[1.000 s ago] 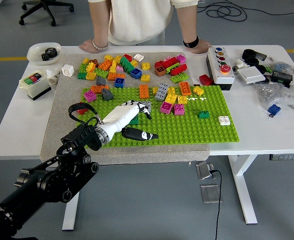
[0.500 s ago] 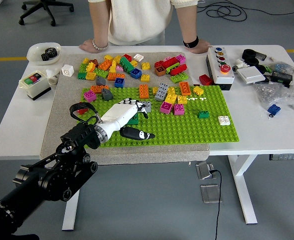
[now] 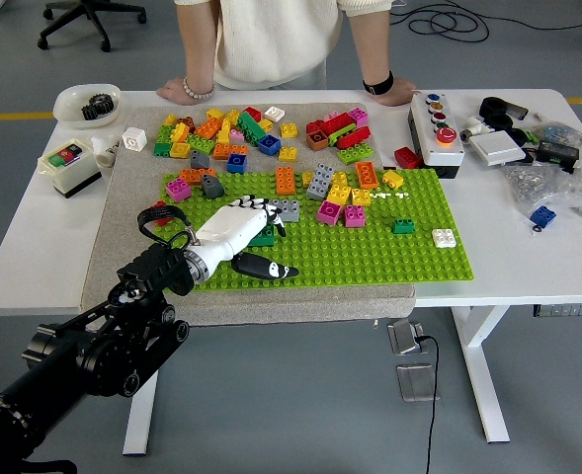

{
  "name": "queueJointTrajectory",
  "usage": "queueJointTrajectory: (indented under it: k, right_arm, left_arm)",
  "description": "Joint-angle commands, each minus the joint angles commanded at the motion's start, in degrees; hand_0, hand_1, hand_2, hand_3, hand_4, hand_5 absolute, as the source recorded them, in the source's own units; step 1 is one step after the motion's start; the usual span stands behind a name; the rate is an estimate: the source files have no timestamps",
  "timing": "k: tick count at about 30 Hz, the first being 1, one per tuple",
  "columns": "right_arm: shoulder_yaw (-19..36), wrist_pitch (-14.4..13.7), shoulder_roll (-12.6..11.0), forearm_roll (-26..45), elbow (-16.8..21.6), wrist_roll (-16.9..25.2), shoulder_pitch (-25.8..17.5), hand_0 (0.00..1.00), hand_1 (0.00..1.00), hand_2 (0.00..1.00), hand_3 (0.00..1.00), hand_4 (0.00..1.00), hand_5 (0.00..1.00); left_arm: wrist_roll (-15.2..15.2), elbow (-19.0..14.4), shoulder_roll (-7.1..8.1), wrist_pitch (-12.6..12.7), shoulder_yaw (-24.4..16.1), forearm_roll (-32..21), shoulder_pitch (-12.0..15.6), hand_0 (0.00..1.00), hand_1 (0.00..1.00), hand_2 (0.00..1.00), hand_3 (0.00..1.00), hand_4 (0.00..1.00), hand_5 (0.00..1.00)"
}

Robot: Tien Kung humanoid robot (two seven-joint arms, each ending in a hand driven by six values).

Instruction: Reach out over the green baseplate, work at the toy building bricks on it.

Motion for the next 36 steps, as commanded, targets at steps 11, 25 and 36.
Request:
queueJointTrajectory:
  k: [11, 25, 36]
  right_arm:
    - [0.1, 0.0, 0.0, 0.0, 0.0, 0.0, 0.0, 0.739, 0.639, 0.682, 0.627, 0.804, 0.514]
    - [0.2, 0.0, 0.0, 0.0, 0.0, 0.0, 0.0, 0.740, 0.639, 0.682, 0.628, 0.803, 0.513]
    - [0.2, 0.0, 0.0, -0.1, 0.0, 0.0, -0.1, 0.740, 0.639, 0.682, 0.629, 0.804, 0.512]
  left_arm:
    - [0.3, 1.0, 0.00, 0.0, -0.3, 0.5, -0.3, 0.998, 0.991, 0.926, 0.605, 0.998, 0.643]
    - [0.4, 1.9, 0.00, 0.1, -0.7, 0.8, -0.4, 0.998, 0.993, 0.928, 0.605, 0.998, 0.650]
    - [0.3, -0.9, 0.00, -1.4, -0.5, -1.8, 0.2, 0.998, 0.991, 0.928, 0.604, 0.998, 0.649]
